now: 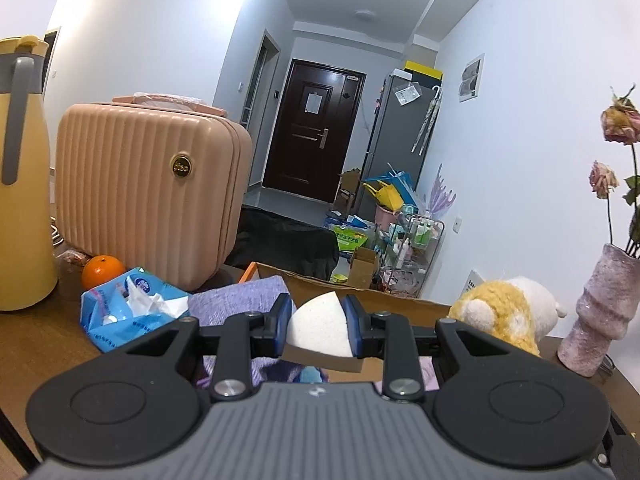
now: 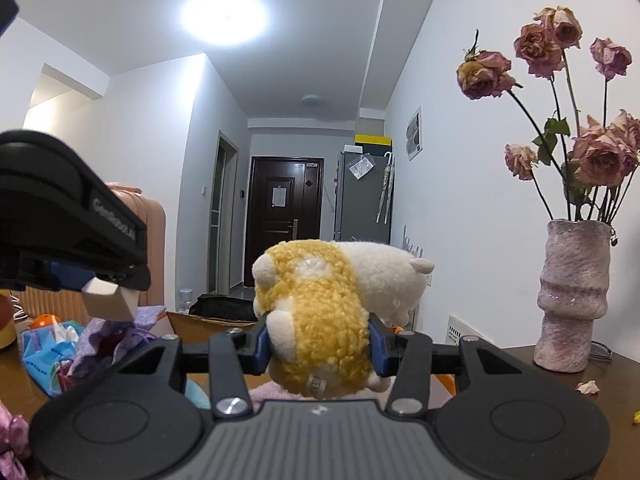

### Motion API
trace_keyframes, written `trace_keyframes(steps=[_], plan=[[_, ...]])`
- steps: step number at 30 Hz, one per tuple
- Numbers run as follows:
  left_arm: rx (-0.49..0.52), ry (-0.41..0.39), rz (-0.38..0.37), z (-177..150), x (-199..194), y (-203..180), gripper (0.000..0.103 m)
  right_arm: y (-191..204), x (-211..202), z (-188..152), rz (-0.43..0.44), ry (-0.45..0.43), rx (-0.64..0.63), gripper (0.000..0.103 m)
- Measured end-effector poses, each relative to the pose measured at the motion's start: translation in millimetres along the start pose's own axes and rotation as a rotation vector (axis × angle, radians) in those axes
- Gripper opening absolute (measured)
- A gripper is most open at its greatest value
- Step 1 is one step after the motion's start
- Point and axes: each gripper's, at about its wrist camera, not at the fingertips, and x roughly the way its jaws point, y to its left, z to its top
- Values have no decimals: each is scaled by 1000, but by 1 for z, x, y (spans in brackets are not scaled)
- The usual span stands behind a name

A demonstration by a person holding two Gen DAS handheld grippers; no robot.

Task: Organize soft objects
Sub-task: 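Carry the foam wedge and plush toy with both tools over the cardboard box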

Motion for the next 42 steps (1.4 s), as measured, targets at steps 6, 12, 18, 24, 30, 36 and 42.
trace_keyframes(steps=[6,12,18,24,30,36,42], plan=[[3,3,8,3,23,-2,29,1,20,1,-5,10,6,46],[25,-9,19,5,38,-4,29,1,37,2,-11,24,6,46],[45,-7,30,6,53,-6,29,2,51,1,-13,39,0,46],[68,-2,34,5,67,-9,29,2,60,1,-8,60,-1,46],[101,-1,31,2,75,-12,29,-1,71,2,6,86,3,46],[132,9,40,-4,84,-15,29,-5,79,-1,14,118,3,46],[153,14,48,-9,86,-16,30,-4,80,-3,14,132,-10,45]])
